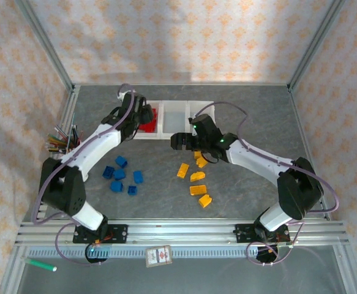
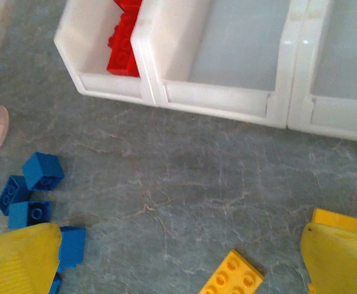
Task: Sort the legos into containers by color
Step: Rotate the lego at the center of the table.
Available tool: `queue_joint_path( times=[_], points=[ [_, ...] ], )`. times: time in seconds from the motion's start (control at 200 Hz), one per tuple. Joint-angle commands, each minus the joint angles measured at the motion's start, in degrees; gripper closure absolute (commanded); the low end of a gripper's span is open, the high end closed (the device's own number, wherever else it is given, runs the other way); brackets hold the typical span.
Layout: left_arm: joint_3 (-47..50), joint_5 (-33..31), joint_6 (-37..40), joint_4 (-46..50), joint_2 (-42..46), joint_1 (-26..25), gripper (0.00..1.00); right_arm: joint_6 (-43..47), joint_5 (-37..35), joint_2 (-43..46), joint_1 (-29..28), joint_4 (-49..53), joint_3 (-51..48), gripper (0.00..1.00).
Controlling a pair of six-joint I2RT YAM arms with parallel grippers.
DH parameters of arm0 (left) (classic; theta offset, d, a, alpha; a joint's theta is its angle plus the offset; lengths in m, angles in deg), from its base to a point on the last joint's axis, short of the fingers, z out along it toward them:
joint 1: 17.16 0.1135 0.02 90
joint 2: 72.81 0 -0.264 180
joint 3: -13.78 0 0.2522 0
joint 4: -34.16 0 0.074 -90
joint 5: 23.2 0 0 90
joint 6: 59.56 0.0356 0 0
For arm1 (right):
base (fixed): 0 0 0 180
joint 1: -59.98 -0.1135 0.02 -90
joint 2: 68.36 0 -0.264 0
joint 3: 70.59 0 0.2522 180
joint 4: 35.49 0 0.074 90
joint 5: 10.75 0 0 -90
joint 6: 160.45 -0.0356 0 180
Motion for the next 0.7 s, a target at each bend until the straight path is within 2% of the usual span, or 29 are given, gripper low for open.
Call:
queue_joint_path(
  times=[0.0, 0.16, 0.39, 0.571, 0.696],
  points=[
    [6.66, 4.23, 1.24, -2.35, 6.02, -1.65, 0.25, 0.38, -3.95, -0.24, -1.02, 4.68, 1.86, 0.00],
    [13.40, 6.67, 0.63, -1.88, 12.61, -3.76, 0.16, -0.86, -6.34, -0.73, -3.68, 5.89, 0.91, 0.00],
    [22.62, 11.60, -2.08, -4.01, 20.46, -4.46, 0.01, -3.83, -10.70, -3.82, -7.74, 7.34, 1.15, 0.10],
    [26.02, 11.72, -3.66, -3.74, 24.73, -4.46, 0.01, -6.76, -12.81, -7.63, -10.14, 8.76, 2.40, 0.18],
    [27.15, 11.15, -5.81, -2.83, 26.48, -4.46, 0.01, -8.67, -17.02, -9.77, -12.69, 10.92, 3.36, 0.20]
  ],
)
